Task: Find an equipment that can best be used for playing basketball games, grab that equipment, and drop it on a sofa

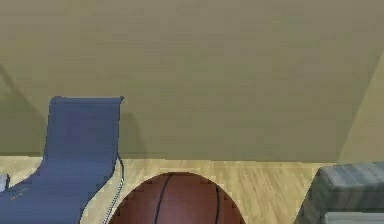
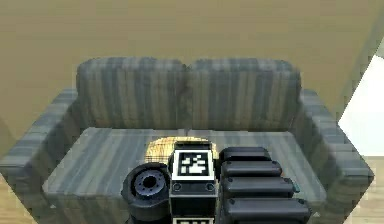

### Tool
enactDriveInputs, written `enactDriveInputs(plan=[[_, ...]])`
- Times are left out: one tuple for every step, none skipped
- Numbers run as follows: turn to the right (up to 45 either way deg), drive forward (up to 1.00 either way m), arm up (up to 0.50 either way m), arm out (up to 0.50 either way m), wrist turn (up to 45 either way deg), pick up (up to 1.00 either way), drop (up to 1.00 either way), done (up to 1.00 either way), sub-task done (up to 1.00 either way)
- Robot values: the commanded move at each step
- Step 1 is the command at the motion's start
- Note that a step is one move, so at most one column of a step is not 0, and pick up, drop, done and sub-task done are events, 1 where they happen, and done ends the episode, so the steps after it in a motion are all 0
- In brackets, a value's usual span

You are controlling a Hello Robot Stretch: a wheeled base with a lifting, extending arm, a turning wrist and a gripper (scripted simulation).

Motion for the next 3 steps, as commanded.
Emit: enactDriveInputs(plan=[[45.0,0.0,0.0,0.0,0.0,0.0,0.0,0.0,0.0],[45.0,0.0,0.0,0.0,0.0,0.0,0.0,0.0,0.0],[3.0,0.0,0.0,0.0,0.0,0.0,0.0,0.0,0.0]])
